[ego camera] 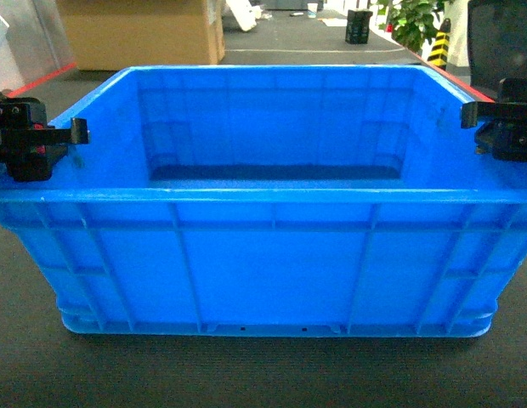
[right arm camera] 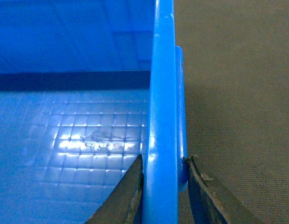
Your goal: Place box next to blue box on left shelf
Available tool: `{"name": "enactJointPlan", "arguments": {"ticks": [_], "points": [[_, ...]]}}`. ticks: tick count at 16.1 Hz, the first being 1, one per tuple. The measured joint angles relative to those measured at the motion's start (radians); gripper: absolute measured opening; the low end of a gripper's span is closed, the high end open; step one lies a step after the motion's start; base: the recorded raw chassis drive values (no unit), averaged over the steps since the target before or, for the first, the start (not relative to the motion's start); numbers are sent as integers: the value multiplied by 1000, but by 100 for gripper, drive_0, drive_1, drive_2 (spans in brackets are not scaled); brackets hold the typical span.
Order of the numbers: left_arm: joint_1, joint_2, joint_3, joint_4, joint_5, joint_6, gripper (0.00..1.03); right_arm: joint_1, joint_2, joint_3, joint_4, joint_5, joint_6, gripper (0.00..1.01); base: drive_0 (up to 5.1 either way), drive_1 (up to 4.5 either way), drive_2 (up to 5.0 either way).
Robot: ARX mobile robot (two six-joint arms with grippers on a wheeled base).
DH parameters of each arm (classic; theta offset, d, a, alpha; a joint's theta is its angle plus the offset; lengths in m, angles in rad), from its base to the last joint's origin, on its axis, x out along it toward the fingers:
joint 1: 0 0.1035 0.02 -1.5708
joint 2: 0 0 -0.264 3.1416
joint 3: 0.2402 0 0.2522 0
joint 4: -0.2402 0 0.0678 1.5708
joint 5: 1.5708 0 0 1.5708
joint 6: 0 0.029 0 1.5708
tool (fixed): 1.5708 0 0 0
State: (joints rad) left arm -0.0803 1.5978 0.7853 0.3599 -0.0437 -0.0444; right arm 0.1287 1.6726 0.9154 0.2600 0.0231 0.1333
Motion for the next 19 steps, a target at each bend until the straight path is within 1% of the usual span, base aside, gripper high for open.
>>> {"name": "enactJointPlan", "arguments": {"ticks": [1,2,3,4,6,7,9,10,12,13,16,19], "points": [[-1,3,3,4,3,-3,15,-2,3,1,0,4,-5,23,0,0,0],[-1,3,10,5,14,-9,12,-3,5,4,5,10,-14,18,0,0,0],[-3,4,11,6,14,-10,12,-3,6,9,5,3,-3,13,0,0,0],[-3,5,11,11,13,-9,11,-2,6,9,8,3,5,13,0,0,0],[-3,6,7,32,-5,0,11,5,6,4,32,2,14,13,0,0,0],[-4,6,-5,61,-12,7,11,9,0,-7,49,3,24,13,0,0,0],[-5,-2,-45,129,-26,11,11,24,-29,-34,76,15,32,13,0,0,0],[-6,-17,-56,137,-30,11,11,37,-58,-51,86,22,36,12,0,0,0],[-11,-92,-80,164,-48,24,11,50,-141,-86,117,43,50,12,0,0,0],[-16,-140,-92,187,-57,30,11,63,-195,-106,133,63,54,12,0,0,0],[-44,-303,-146,209,-82,46,11,83,-351,-177,169,108,53,12,0,0,0],[-69,-407,-198,206,-104,67,11,89,-446,-246,168,127,53,12,0,0,0]]}}
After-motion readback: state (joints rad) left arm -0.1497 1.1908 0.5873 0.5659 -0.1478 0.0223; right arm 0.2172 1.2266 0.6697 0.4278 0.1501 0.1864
